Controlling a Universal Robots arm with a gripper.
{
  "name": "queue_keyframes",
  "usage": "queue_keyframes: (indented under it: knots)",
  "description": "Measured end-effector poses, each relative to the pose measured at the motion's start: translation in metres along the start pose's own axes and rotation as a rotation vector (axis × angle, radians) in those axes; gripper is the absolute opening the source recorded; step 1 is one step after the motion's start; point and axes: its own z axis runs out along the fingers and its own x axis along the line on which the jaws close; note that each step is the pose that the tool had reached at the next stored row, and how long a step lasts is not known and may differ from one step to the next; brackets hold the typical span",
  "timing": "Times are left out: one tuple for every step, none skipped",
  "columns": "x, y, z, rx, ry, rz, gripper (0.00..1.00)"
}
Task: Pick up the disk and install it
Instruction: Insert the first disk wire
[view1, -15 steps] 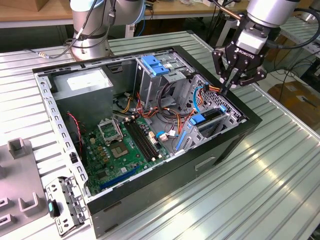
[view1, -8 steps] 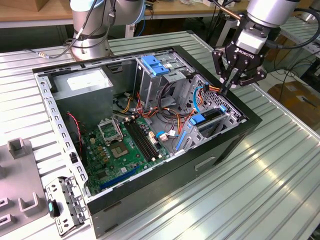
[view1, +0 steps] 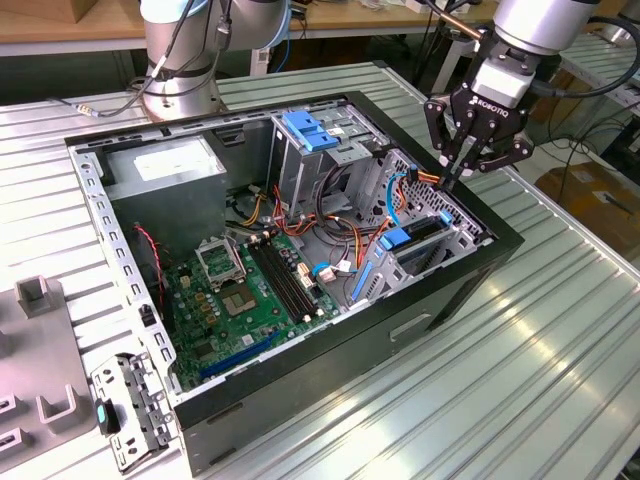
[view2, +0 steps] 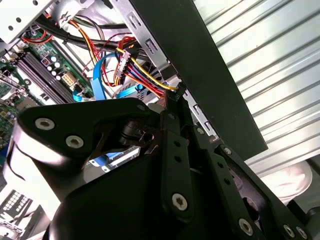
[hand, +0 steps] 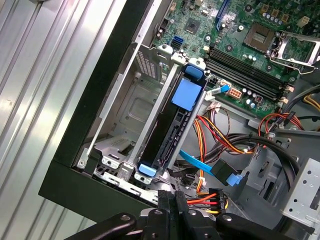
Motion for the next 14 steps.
queue_keyframes:
  knots:
    - [0.0, 0.0, 0.0, -0.0001, 0.0, 0.0, 0.16]
    - [0.0, 0.0, 0.0, -0.0001, 0.0, 0.001, 0.16]
    - [0.0, 0.0, 0.0, -0.0001, 0.0, 0.002, 0.16]
    - [0.0, 0.0, 0.0, -0.0001, 0.0, 0.003, 0.16]
    - [0.0, 0.0, 0.0, -0.0001, 0.0, 0.003, 0.16]
    - [0.0, 0.0, 0.0, -0.0001, 0.0, 0.004, 0.16]
    - [0.0, 0.0, 0.0, -0.0002, 0.0, 0.004, 0.16]
    - [0.0, 0.0, 0.0, -0.0001, 0.0, 0.004, 0.16]
    - [0.0, 0.0, 0.0, -0.0002, 0.0, 0.005, 0.16]
    - [0.0, 0.0, 0.0, -0.0002, 0.0, 0.005, 0.16]
    - [0.0, 0.0, 0.0, -0.0002, 0.0, 0.006, 0.16]
    - [0.0, 0.0, 0.0, -0.0002, 0.0, 0.007, 0.16]
    - [0.0, 0.0, 0.0, -0.0002, -0.0001, 0.007, 0.16]
    - [0.0, 0.0, 0.0, -0.0002, -0.0001, 0.007, 0.16]
